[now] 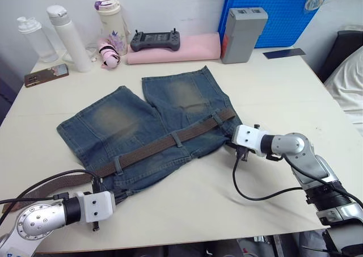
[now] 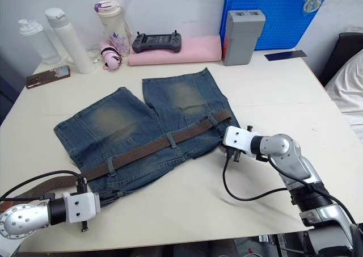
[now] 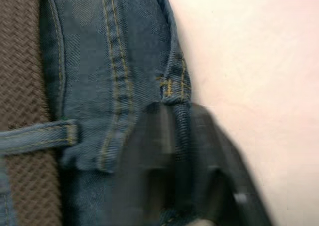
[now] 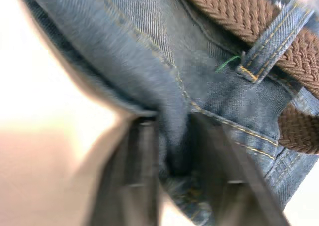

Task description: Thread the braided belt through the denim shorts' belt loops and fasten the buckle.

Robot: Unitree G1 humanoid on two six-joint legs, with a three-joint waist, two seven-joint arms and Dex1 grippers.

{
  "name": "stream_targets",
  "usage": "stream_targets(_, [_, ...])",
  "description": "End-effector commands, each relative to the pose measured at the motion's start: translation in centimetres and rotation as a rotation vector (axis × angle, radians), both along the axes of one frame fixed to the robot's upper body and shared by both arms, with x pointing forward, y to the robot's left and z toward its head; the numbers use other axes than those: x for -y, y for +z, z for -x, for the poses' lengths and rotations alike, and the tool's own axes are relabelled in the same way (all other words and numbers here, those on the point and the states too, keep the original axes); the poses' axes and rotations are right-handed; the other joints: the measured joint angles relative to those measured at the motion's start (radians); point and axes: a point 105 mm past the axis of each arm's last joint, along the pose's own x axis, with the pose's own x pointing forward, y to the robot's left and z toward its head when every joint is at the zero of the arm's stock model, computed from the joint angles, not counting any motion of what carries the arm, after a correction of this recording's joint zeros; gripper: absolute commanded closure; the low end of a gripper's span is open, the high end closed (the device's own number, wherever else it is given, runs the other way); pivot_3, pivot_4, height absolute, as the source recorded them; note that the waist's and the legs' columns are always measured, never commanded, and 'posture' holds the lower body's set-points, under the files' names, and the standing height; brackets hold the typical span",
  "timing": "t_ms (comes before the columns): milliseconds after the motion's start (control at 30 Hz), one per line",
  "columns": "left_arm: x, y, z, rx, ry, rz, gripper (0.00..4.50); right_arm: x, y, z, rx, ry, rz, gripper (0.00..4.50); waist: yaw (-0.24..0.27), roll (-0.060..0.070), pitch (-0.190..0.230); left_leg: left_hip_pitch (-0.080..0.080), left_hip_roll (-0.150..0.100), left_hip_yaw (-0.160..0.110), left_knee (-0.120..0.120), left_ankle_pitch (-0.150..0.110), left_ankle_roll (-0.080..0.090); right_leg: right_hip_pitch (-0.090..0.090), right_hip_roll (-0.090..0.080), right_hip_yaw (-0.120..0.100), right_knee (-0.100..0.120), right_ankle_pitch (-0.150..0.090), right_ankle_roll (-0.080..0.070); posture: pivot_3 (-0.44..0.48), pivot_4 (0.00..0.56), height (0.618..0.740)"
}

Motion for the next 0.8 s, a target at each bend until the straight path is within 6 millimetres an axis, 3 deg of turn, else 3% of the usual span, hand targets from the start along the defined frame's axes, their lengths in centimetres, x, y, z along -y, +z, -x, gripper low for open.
stream_targets(33, [-4.0, -1.9, -1.0, -0.025, 0.078, -0.169, 4.50, 2.6, -0.7, -1.3, -0.003, -0.160, 0.049, 4.40, 0.001, 0.001, 0.000, 0.000, 0.000, 0.000, 0.000, 0.000, 0.000, 0.000, 0.000, 0.000, 0.000, 0.000, 0.000, 0.000, 0.150, 0.739])
stream_targets(133, [-6.1, -1.6, -2.8, 0.025, 0.095, -0.252, 4.50, 3.7, -0.8, -1.7, -0.008, -0.235, 0.063, 4.40, 0.003, 0.003, -0.002, 0.001, 0.000, 0.000, 0.000, 0.000, 0.000, 0.000, 0.000, 0.000, -0.001, 0.000, -0.001, 0.000, 0.150, 0.739])
stream_targets(233, [-9.6, -0.3, -5.4, 0.108, 0.141, -0.375, 4.50, 5.3, -1.3, -1.3, -0.050, -0.324, 0.087, 4.40, 0.000, 0.003, -0.002, 0.002, 0.000, 0.000, 0.000, 0.000, 0.000, 0.001, 0.000, -0.001, 0.000, -0.001, -0.001, 0.000, 0.150, 0.739])
stream_targets(367, [-12.1, 1.3, -7.8, 0.190, 0.189, -0.438, 4.50, 5.4, -1.7, -0.6, -0.099, -0.352, 0.099, 4.40, -0.002, 0.003, -0.002, 0.002, 0.001, 0.000, -0.002, -0.001, -0.001, 0.001, 0.001, -0.001, 0.002, -0.001, -0.001, 0.000, 0.150, 0.739])
stream_targets(633, [-13.2, 2.0, -9.7, 0.258, 0.194, -0.459, 4.50, 3.5, -1.9, -0.2, -0.136, -0.366, 0.048, 4.40, -0.001, 0.001, -0.003, -0.008, -0.005, 0.002, -0.002, -0.001, -0.001, -0.012, 0.001, -0.003, 0.005, -0.001, -0.001, 0.000, 0.150, 0.739])
stream_targets(800, [-11.4, 1.6, -9.6, 0.265, 0.168, -0.370, 4.50, 3.7, -1.7, -0.7, -0.114, -0.402, 0.037, 4.40, -0.003, 0.001, -0.003, -0.008, -0.004, 0.003, -0.001, -0.001, -0.001, -0.012, 0.001, -0.003, 0.005, -0.001, -0.002, 0.000, 0.150, 0.739])
